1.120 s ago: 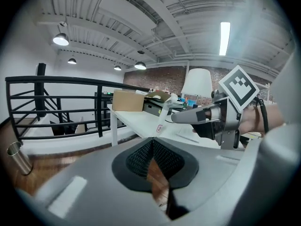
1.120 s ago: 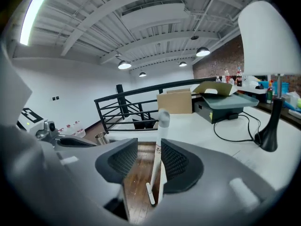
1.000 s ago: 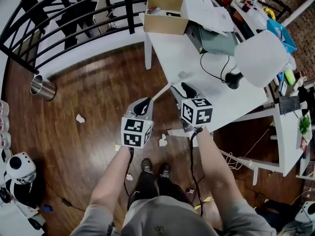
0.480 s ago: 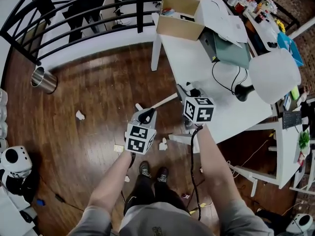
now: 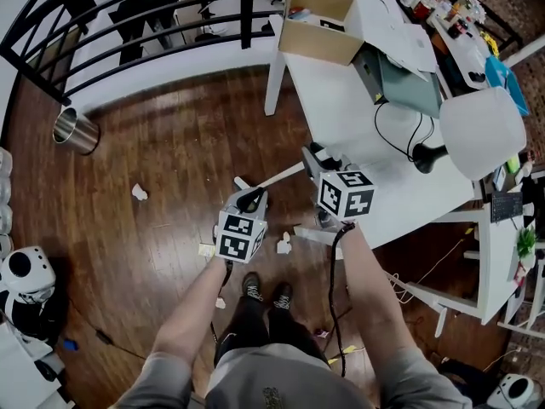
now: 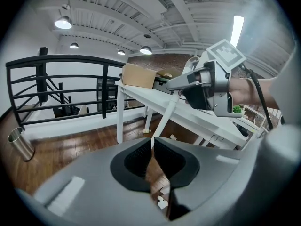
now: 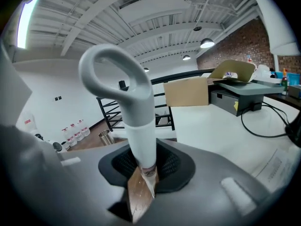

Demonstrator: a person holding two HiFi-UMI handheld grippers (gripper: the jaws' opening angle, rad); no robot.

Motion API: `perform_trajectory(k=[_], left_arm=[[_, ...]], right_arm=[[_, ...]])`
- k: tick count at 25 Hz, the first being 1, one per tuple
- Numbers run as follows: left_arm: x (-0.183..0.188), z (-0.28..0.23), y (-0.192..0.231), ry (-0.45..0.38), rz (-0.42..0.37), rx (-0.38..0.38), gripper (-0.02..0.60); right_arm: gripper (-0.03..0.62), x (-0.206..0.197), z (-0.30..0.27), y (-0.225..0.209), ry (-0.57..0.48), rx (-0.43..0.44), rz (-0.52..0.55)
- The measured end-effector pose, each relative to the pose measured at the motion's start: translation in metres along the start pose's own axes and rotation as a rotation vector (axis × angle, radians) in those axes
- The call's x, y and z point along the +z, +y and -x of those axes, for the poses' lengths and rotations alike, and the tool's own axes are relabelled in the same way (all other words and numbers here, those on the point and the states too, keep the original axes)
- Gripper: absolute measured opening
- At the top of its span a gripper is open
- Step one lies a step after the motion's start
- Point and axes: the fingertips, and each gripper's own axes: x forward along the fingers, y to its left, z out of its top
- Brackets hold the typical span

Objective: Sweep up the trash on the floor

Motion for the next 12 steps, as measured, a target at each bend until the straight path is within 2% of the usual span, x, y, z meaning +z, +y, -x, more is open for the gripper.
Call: perform_trajectory(k=[8, 9, 12], left_arm=[[-0.022, 0.003, -0.009, 0.027, 0.002, -0.027, 0.028], [-0.024, 0.006, -0.012, 0.025, 0.003, -0.038, 0.039], [-0.032, 0.014, -0.026, 0.021, 0.010, -0.067, 0.139]], right_arm=[[0.075, 0.013, 0.027, 0.062, -0.010, 0.093, 0.070], [0.075, 0.017, 0.035, 0.069, -0.015, 0.100, 0.078], [0.075, 0.029, 0.064, 0.089, -0.029, 0.125, 0.097]])
